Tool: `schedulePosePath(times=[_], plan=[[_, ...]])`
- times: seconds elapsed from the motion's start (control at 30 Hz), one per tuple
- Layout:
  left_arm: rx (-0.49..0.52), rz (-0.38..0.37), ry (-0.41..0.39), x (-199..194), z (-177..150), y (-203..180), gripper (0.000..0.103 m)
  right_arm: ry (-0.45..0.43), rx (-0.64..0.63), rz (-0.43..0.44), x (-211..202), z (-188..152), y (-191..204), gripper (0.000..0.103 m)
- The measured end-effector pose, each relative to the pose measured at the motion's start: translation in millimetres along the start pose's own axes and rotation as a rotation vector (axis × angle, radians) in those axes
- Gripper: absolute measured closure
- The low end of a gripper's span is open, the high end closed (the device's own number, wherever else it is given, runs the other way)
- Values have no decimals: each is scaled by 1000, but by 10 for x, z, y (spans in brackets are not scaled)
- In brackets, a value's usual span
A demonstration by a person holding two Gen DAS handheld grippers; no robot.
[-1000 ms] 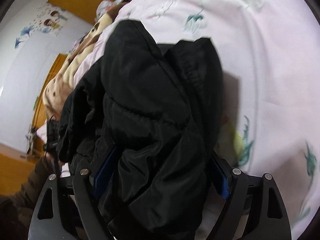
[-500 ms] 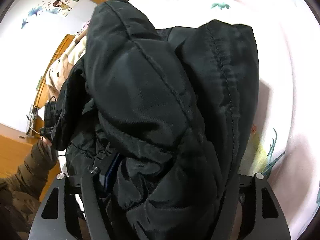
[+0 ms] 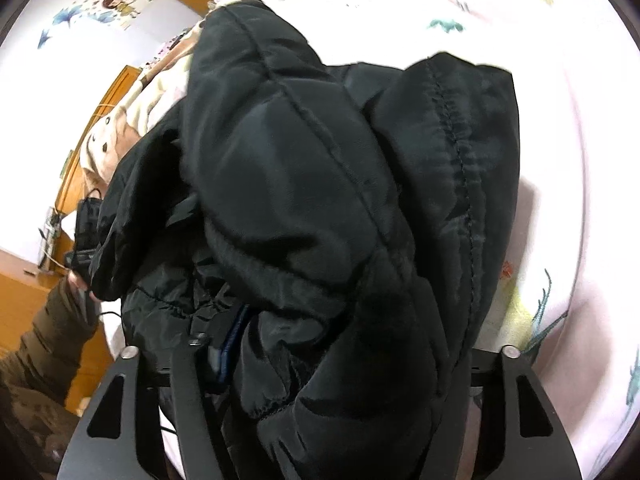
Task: Fold large clothes
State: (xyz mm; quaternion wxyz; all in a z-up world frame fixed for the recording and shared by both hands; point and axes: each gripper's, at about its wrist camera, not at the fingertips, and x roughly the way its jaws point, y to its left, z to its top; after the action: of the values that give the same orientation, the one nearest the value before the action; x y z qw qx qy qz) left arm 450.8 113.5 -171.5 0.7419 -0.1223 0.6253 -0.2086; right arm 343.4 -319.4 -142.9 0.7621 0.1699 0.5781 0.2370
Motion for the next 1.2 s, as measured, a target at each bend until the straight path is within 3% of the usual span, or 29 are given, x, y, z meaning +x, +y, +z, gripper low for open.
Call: schedulePosePath(times=[0.17,0.43,0.47,0.73,0.87,1.2], plan=[[31,68,-74,-177,-66,-155,65,-84,-94,-107,-126,-127,315,59],[51,85,-176,-566,-229,-177,72,-216,-152,-155,-363,-296,708,67],[61,88,-191,-706,-363,-100,72,-232,-161,-156,-393,-308,778,67],[42,104,-261,-1138,-620,-36,73,-309,-200,-102,-361,-381,1108,69],[57,157,-294,-1334,-818,-18,73,-337,-208,-48,-212,-319,1232,69],[8,235,-344,-1892,-1148,352,73,-339,-260,43,137,-125,1490,69]])
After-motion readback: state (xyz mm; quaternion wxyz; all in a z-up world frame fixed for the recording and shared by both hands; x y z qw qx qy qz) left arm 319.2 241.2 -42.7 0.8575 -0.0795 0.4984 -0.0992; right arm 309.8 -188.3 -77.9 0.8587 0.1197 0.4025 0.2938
